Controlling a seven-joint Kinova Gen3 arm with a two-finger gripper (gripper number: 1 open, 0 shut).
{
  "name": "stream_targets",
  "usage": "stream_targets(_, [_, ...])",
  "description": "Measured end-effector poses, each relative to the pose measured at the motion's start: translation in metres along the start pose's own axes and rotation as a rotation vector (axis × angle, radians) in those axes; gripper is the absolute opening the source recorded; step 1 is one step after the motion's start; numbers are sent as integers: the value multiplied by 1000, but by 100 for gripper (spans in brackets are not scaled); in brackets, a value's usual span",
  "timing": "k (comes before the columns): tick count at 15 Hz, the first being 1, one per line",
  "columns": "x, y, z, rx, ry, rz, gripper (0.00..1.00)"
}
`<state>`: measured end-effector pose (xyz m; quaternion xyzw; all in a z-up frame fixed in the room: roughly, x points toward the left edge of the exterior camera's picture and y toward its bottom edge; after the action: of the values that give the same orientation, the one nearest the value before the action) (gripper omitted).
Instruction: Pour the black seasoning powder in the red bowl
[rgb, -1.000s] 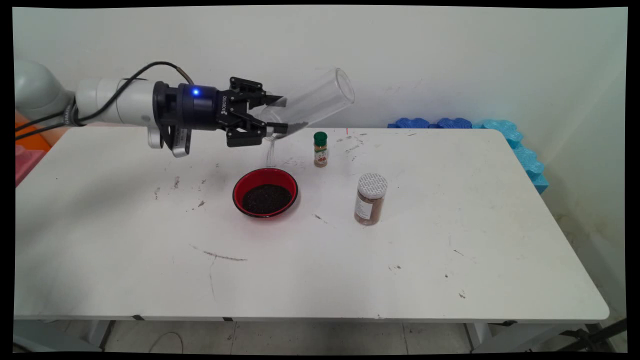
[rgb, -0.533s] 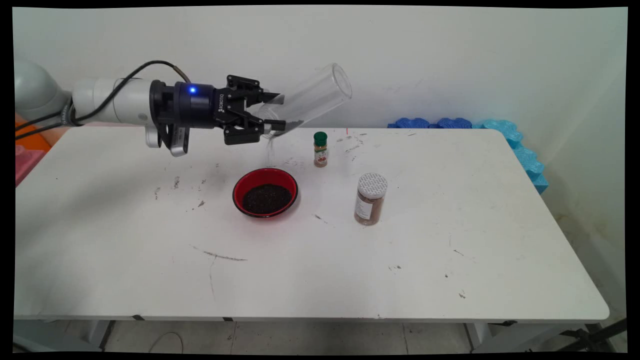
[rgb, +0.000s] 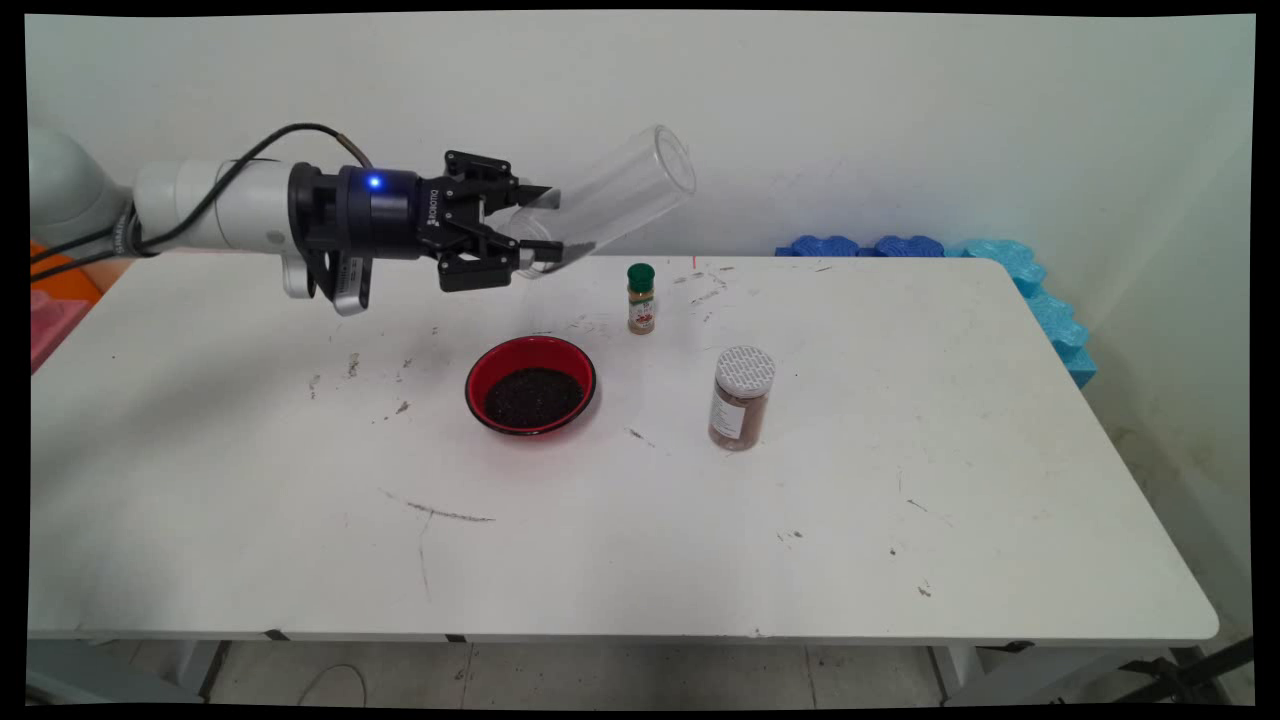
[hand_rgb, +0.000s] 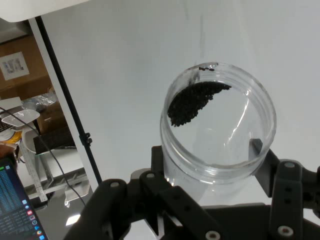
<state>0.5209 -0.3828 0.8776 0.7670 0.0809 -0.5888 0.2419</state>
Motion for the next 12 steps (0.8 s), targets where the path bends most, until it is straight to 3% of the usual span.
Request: stream_targets(12, [2, 0, -4, -3, -19, 22, 0])
